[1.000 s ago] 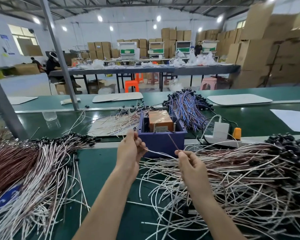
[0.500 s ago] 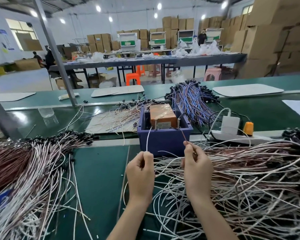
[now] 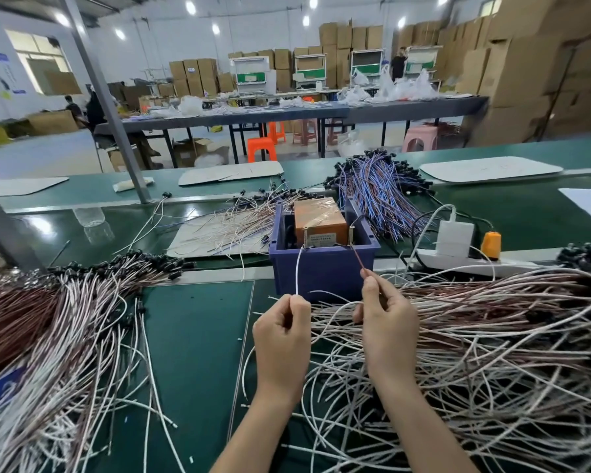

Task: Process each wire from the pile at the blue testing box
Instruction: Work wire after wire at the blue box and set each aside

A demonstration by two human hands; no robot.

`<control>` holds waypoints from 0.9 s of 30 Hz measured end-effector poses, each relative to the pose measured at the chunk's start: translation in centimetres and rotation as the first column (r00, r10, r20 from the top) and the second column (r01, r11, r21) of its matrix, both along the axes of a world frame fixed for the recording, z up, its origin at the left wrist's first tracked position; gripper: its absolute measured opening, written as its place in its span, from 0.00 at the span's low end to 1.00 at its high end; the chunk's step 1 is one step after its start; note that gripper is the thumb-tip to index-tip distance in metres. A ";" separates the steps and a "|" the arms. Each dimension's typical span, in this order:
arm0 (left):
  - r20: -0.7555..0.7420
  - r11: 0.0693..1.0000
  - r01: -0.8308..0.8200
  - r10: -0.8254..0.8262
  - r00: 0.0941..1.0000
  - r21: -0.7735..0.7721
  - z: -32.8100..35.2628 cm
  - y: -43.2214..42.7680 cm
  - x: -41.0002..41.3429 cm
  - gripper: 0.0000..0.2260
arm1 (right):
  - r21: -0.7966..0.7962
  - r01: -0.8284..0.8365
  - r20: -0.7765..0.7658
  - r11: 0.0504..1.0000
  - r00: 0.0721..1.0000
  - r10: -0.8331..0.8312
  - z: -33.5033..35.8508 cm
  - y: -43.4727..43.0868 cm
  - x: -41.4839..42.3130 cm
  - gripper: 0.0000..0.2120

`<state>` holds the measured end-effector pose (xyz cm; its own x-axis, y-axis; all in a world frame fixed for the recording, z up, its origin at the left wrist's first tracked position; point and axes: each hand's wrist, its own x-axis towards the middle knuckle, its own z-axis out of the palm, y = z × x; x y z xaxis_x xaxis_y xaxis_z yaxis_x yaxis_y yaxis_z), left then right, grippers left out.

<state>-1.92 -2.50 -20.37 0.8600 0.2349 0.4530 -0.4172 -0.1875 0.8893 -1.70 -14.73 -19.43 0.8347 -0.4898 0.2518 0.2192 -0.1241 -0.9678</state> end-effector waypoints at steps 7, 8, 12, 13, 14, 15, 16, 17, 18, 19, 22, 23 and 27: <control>0.005 1.000 0.027 -0.027 1.000 -0.001 0.2 -0.2 -0.1 0.17 | 0.007 -0.019 -0.008 1.000 1.000 0.019 0.1 -0.1 0.0 0.10; 0.002 0.999 0.046 -0.046 0.999 -0.006 0.2 -0.2 -0.1 0.17 | 0.013 -0.021 -0.005 1.000 1.000 0.021 0.1 -0.1 0.0 0.09; 0.007 0.997 0.075 -0.075 0.997 -0.012 0.2 -0.2 -0.1 0.16 | 0.031 -0.017 -0.002 0.999 1.000 0.017 0.2 0.0 -0.1 0.08; 0.010 0.997 0.074 -0.074 0.997 -0.009 0.2 -0.2 -0.1 0.16 | 0.032 -0.017 -0.004 0.999 1.000 0.018 0.3 0.0 -0.1 0.08; 0.013 0.997 0.072 -0.072 0.997 -0.006 0.2 -0.2 -0.1 0.16 | 0.033 -0.018 -0.004 0.999 1.000 0.019 0.3 0.0 -0.1 0.08; 0.015 0.998 0.070 -0.070 0.997 -0.006 0.2 -0.2 -0.2 0.16 | 0.035 -0.020 -0.004 0.999 1.000 0.020 0.3 0.0 -0.1 0.09; 0.016 0.997 0.071 -0.071 0.997 -0.010 0.2 -0.2 -0.1 0.17 | 0.036 -0.022 -0.005 0.999 1.000 0.022 0.3 0.0 -0.1 0.09; 0.018 0.997 0.074 -0.074 0.997 -0.013 0.1 -0.2 -0.1 0.17 | 0.035 -0.023 -0.008 0.999 1.000 0.024 0.3 0.0 -0.1 0.09; 0.021 0.997 0.075 -0.074 0.997 -0.012 0.1 -0.2 -0.1 0.17 | 0.033 -0.024 -0.010 0.999 1.000 0.024 0.3 0.0 -0.1 0.09; 0.025 0.997 0.074 -0.074 0.997 -0.005 0.1 -0.2 -0.1 0.17 | 0.031 -0.024 -0.010 0.999 1.000 0.025 0.3 0.0 -0.1 0.09; 0.024 0.997 0.077 -0.077 0.997 0.004 0.0 -0.3 -0.1 0.17 | 0.028 -0.024 -0.008 0.999 1.000 0.024 0.2 -0.1 -0.2 0.09; 0.019 0.997 0.075 -0.075 0.997 0.003 0.0 -0.3 0.0 0.17 | 0.029 -0.023 -0.008 0.999 1.000 0.023 0.2 -0.1 -0.2 0.09; 0.007 0.998 0.070 -0.070 0.998 0.011 0.0 -0.2 -0.1 0.17 | 0.034 -0.019 -0.007 0.999 1.000 0.019 0.3 -0.1 -0.1 0.09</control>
